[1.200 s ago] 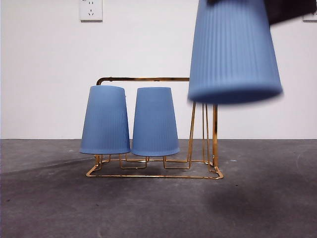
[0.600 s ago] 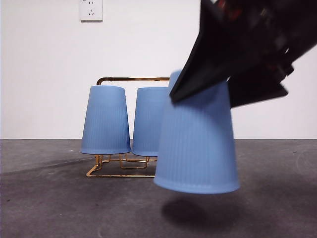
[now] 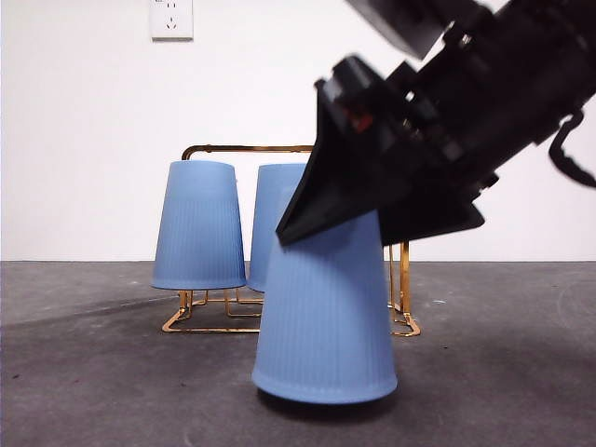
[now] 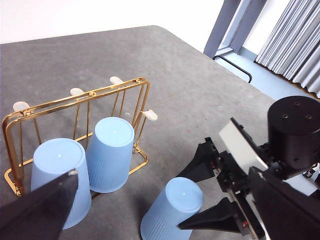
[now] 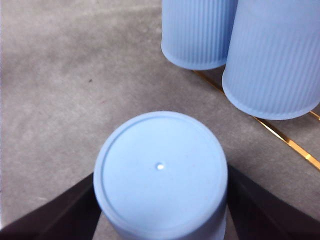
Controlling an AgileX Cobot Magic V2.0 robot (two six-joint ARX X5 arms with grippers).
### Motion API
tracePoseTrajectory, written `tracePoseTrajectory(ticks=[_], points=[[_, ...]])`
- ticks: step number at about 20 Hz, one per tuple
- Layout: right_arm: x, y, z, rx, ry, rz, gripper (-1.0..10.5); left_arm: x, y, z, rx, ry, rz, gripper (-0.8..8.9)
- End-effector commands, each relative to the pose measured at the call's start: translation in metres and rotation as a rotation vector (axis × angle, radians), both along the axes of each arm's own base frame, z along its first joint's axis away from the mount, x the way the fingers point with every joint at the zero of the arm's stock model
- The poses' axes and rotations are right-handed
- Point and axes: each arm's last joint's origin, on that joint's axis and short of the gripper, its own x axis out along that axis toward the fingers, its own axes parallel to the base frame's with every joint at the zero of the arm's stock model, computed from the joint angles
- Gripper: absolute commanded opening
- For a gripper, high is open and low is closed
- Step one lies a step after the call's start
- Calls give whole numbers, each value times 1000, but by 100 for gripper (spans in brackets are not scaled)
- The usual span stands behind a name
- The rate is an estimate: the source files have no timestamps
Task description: The left arm pick up the left cup on cup holder and place it on desk, then the right arm insert the right cup into the first cup, and then the left arm insert the mid cup into the first cup
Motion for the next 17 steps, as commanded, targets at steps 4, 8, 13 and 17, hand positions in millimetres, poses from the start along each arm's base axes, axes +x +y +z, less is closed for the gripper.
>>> tracePoseTrajectory(ticks=[4, 8, 13, 17], points=[[3, 8, -3, 0, -20, 18, 275, 2, -2, 5, -5, -15, -4, 560], [3, 8, -3, -1, -20, 11, 419, 2, -2, 5, -5, -15, -4, 560], [3, 7, 11, 85, 40, -45, 500, 2, -2, 5, -5, -15, -4, 560], [-12, -6, 59, 149, 97, 7, 500, 3, -2, 5, 3, -16, 4, 560]])
